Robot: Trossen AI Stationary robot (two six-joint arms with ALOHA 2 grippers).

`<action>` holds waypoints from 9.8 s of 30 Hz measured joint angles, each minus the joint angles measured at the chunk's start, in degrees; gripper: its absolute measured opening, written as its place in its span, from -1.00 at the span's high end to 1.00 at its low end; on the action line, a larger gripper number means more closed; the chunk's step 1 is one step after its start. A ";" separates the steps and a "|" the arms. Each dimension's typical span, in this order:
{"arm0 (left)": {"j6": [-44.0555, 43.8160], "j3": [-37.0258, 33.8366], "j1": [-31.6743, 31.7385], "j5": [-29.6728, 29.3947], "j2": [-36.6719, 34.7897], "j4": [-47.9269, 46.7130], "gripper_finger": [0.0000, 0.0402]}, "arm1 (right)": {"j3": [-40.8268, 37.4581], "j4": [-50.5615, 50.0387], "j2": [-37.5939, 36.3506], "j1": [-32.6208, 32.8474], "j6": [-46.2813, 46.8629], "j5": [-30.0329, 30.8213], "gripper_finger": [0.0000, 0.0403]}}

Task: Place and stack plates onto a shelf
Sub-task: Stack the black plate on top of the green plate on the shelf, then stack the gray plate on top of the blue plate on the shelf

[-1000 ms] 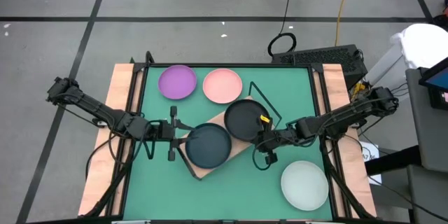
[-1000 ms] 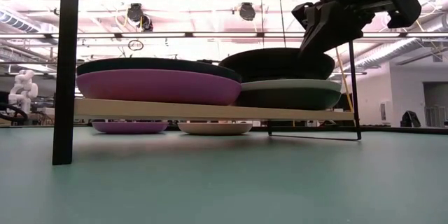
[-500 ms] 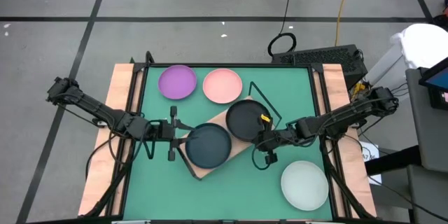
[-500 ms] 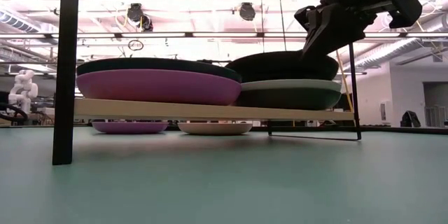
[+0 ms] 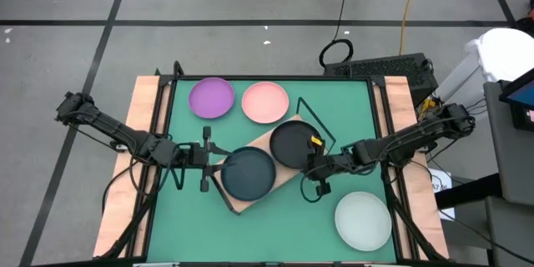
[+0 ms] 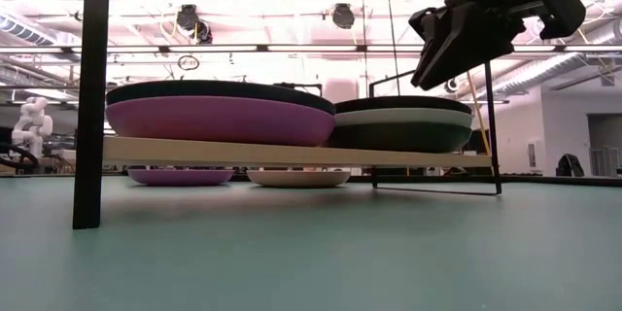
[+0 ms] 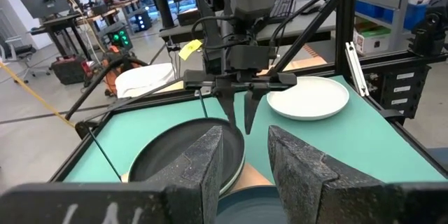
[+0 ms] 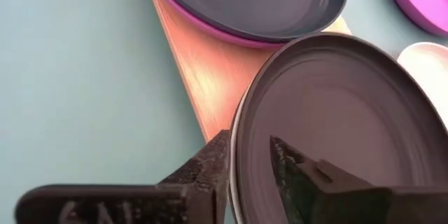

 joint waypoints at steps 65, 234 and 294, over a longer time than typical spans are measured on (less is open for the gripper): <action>-21.61 -0.01 12.58 -20.84 0.02 -16.53 0.39 | 0.00 -6.34 -7.95 26.03 29.97 10.14 0.72; 29.36 44.42 -2.00 -2.01 33.16 -53.05 -0.36 | 3.21 10.74 -2.53 -21.40 21.11 -22.97 0.97; -7.40 48.54 -12.94 -6.69 38.25 -55.30 0.94 | 3.19 19.17 -12.39 12.86 4.73 14.71 -0.09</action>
